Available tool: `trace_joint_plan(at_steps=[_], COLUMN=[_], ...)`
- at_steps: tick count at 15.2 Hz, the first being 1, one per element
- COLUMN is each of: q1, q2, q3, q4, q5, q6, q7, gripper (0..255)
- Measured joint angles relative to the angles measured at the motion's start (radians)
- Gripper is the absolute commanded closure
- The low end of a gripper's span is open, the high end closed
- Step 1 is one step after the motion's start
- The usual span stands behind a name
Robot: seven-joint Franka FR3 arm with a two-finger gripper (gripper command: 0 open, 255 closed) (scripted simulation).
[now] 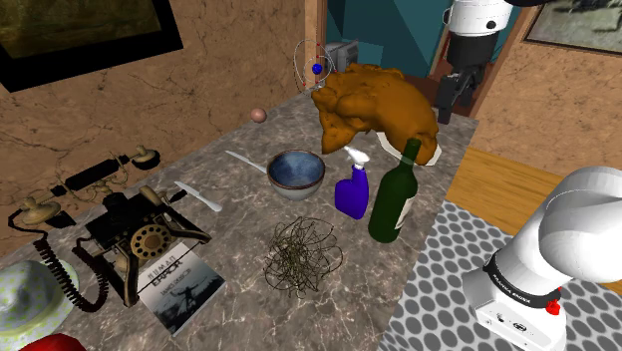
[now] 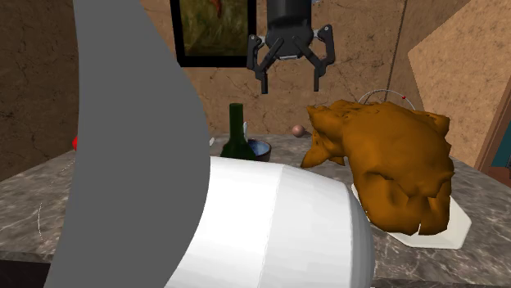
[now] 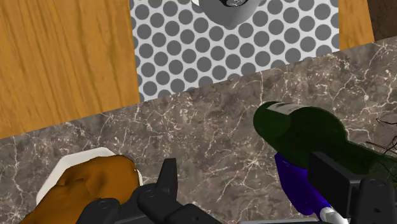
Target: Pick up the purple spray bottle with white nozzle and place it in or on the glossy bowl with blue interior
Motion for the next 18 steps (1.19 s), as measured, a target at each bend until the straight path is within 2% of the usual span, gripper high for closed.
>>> trace_joint_plan(at_steps=[3,10,18], q1=[0.009,0.066,0.122], q2=[0.022,0.15,0.342], q3=[0.007,0.059,0.115], q4=[-0.009,-0.047,-0.031], q5=[0.015,0.098,0.169], q6=[0.037,0.246,0.476], q7=[0.009,0.062,0.102], gripper=[0,0,0])
